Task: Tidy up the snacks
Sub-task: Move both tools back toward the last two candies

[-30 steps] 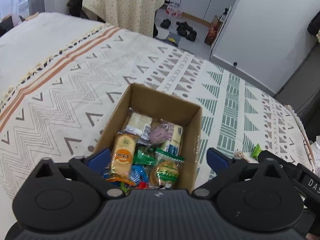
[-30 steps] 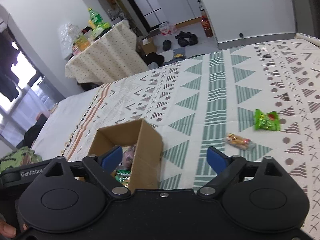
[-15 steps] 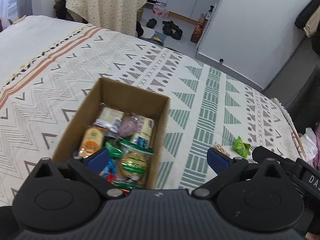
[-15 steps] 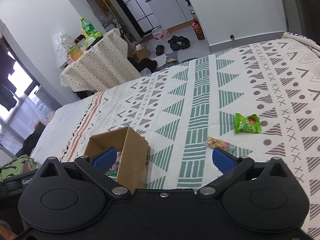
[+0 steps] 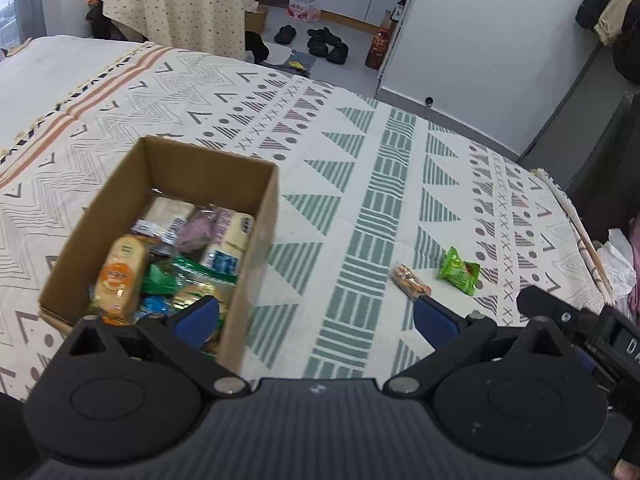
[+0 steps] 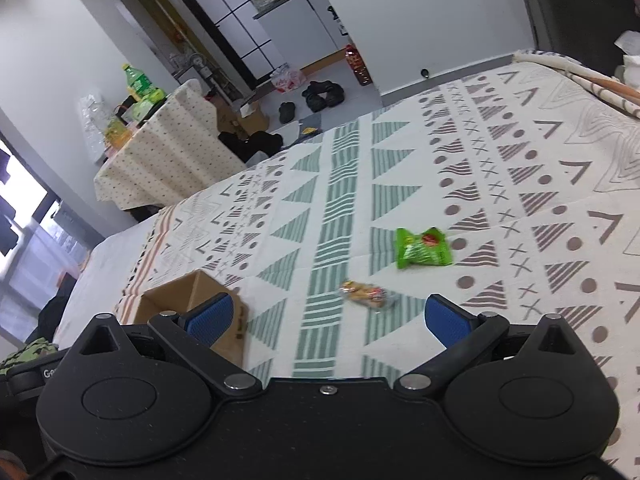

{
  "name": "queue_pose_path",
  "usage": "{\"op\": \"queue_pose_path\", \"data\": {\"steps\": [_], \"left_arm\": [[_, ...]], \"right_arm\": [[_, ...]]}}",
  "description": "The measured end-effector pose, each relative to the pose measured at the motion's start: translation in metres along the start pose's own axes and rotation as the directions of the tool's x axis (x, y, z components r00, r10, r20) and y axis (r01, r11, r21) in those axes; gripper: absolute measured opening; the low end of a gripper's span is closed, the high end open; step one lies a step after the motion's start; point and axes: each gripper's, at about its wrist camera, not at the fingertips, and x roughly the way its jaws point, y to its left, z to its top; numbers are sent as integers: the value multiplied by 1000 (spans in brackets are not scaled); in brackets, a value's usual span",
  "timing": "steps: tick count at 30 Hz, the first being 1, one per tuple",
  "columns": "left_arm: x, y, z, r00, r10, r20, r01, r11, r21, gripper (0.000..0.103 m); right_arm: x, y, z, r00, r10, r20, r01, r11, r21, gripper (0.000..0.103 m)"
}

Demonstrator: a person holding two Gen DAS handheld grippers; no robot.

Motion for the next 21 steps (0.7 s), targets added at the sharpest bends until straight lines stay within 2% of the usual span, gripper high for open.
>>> {"op": "queue_pose_path", "data": {"steps": [14,21], "left_arm": [[45,-33,-10,998,-5,-64,4,1000,-17,102],[74,-45,-10,995,-60,-79,58,998,-28,100]], "right_arm": [[-4,-56,12,999,-14,47,7,988,157,101],[12,-68,10,999,-43,20,39,979,198,90]]}}
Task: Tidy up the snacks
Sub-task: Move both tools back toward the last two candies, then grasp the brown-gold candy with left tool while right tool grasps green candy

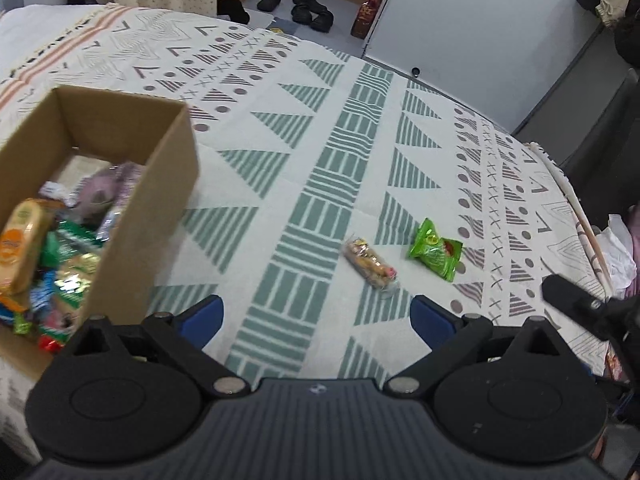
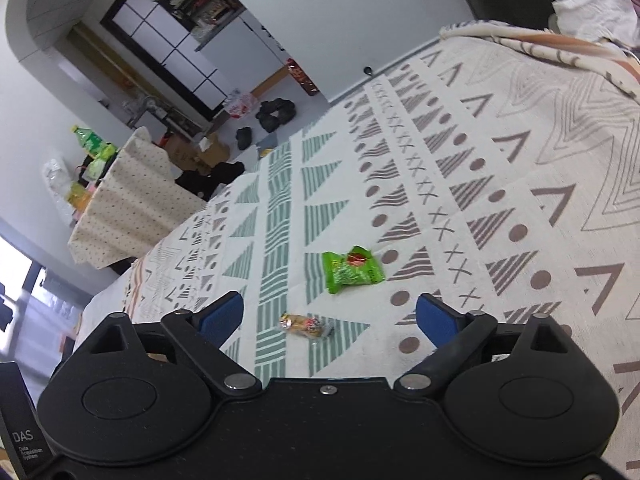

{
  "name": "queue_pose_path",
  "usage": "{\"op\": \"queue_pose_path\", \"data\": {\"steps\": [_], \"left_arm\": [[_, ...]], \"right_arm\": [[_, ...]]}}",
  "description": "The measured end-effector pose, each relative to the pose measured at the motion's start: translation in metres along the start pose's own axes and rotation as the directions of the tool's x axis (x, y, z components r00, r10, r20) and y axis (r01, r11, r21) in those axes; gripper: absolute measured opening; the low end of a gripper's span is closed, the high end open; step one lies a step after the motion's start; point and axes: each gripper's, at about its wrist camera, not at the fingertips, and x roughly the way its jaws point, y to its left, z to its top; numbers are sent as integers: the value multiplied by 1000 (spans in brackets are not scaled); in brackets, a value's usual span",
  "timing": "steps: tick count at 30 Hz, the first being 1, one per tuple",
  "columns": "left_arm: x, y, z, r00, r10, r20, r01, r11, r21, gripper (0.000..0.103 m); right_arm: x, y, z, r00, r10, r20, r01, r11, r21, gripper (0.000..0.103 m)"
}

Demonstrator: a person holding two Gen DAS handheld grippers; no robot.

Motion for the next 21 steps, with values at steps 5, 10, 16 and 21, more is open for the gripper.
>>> {"op": "queue_pose_path", "data": {"steps": [5,10,16,21], "left_arm": [[20,-4,8,999,-31,-10,31,999,-24,90],[45,-1,18,997,-64,-41,61,994,-90,61],[70,-2,26,993,-93,-67,82,985,-155,53],[93,-8,27,988,-108,-108,85,978,-192,51]], "right_arm": [[16,-2,1,1000,-15,-26,15,1000,4,84],[35,-3,3,998,-34,-46,35,999,11,83],[56,-4,6,997,-44,-59,44,999,-4,77],[71,-9,10,996,-63,-65,64,998,10,70]]}}
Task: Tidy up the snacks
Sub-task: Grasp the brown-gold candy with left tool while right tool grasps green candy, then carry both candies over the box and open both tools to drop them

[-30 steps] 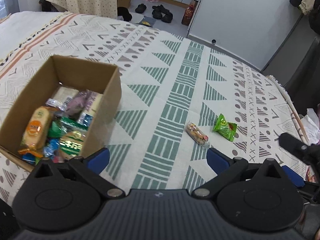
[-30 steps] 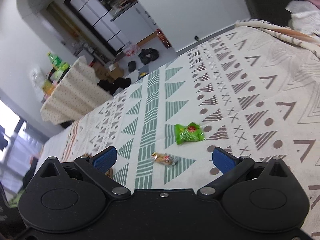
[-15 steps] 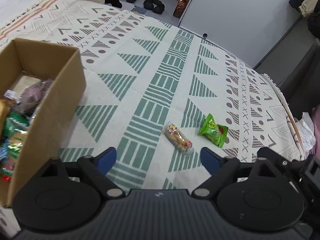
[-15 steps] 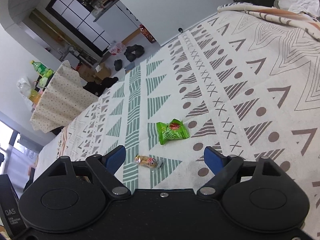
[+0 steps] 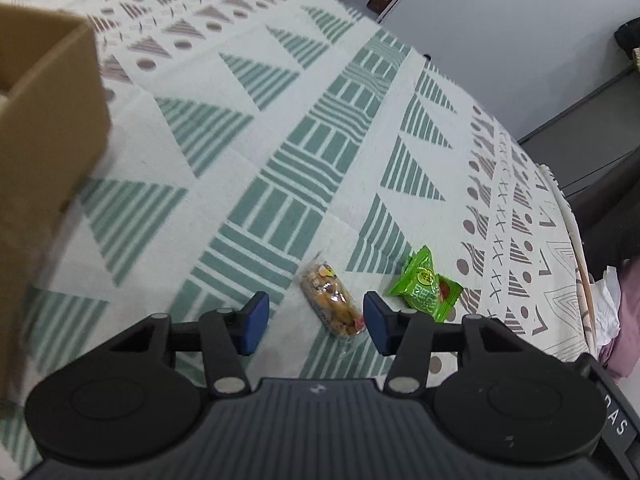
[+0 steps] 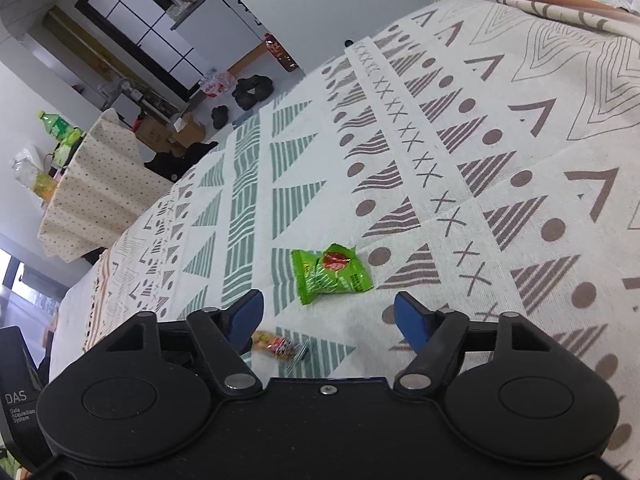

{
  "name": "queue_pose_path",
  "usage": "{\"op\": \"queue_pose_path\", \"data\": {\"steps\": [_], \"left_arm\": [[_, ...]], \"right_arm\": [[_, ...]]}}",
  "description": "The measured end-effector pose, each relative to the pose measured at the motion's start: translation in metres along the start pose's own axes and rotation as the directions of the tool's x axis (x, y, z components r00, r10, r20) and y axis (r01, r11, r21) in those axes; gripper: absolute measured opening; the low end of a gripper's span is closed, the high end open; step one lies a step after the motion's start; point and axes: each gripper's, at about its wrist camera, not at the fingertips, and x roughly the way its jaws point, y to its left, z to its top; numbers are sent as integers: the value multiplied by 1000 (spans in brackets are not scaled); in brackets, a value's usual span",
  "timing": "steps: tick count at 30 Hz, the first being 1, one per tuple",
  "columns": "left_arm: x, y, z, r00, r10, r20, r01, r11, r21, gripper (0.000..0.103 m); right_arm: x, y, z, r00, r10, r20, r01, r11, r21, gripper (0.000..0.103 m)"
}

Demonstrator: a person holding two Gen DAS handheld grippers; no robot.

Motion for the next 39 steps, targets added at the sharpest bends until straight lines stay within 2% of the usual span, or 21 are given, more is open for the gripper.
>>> {"op": "queue_pose_path", "data": {"steps": [5,6,7,10,24,25,26,27,29,34,39], "left_arm": [[12,-10,1,999,37,10,-37,999,0,51],[13,-13,2,999,51,12,-51,999,11,49],[15,-16,2,997,74,15,-74,997,22,39],[17,-14,4,996,86,15,-87,996,28,26],[-2,9,26,996,86,15,-86,994,63,24],[-5,10,26,996,85,20,-86,994,68,24],[-8,10,27,996,84,25,-86,994,73,24],[-11,11,27,996,83,29,-85,993,76,24],[-17,13,26,996,79,34,-81,994,77,24],[-38,18,25,995,70,67,-75,994,76,24],[-66,26,26,992,66,108,-73,995,67,24]], "right_arm": [[13,1,3,999,-33,-1,33,999,-22,69],[15,2,3,999,-34,1,34,999,-27,69],[18,2,4,999,-34,3,34,999,-27,69],[26,3,5,999,-40,-1,40,999,-29,69],[61,23,1,995,-102,7,103,987,-121,70],[61,24,0,994,-113,10,113,985,-134,69],[61,26,-1,992,-126,13,127,980,-152,62],[61,28,-2,990,-137,11,137,976,-171,46],[59,27,-2,994,-109,-6,107,981,-162,40],[50,32,-5,997,-68,-31,62,985,-160,36],[32,50,-7,1000,-12,-14,9,981,-193,35]]}}
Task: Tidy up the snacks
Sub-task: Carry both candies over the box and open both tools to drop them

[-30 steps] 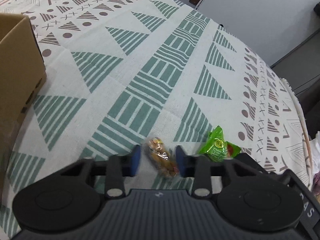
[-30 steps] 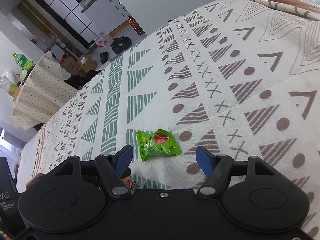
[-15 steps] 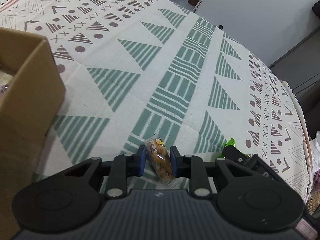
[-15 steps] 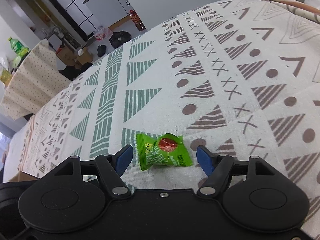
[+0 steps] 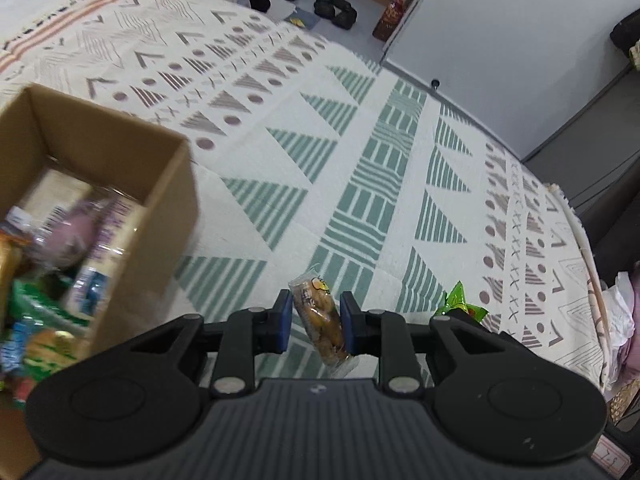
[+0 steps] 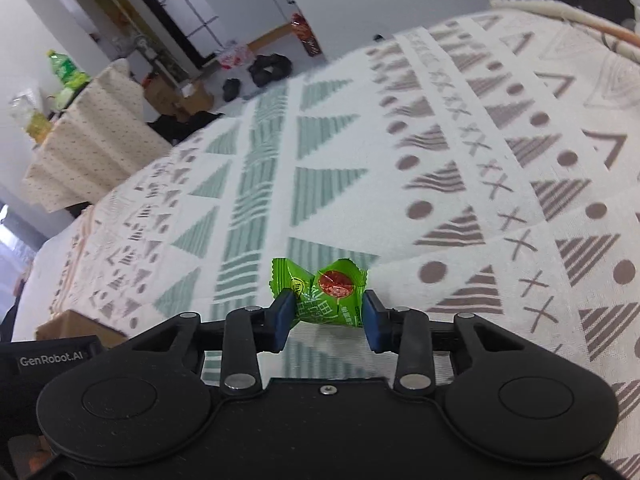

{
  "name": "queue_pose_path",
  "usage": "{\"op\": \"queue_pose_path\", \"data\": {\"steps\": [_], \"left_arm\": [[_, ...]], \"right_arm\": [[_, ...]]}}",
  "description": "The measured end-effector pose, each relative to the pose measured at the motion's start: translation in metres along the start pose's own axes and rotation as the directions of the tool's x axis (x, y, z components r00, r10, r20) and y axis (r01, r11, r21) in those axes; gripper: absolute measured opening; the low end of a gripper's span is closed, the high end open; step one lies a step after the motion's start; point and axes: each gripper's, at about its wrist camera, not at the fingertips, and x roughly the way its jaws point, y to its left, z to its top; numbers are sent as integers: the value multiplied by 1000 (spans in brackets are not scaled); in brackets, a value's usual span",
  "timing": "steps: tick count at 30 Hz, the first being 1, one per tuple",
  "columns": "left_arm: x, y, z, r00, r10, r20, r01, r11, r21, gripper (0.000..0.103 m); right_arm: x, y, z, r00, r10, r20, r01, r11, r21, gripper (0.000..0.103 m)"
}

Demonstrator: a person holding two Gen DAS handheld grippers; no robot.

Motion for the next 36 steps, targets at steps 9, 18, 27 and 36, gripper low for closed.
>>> {"op": "queue_pose_path", "data": {"steps": [9,18,27,36], "left_arm": [[-47,13,0,997,-17,69,17,1000,0,24],[-89,32,1,993,-19,121,20,1000,-5,24],[-125,56,4,986,-9,167,10,1000,-9,24],[-151,84,9,981,18,194,-14,1000,-22,24]], "right_arm": [[-31,31,-3,997,70,44,-67,996,-63,33],[-53,62,-8,987,142,73,-133,984,-122,30],[-69,92,-17,977,197,88,-180,969,-172,30],[-81,120,-27,964,250,87,-227,950,-214,30]]}}
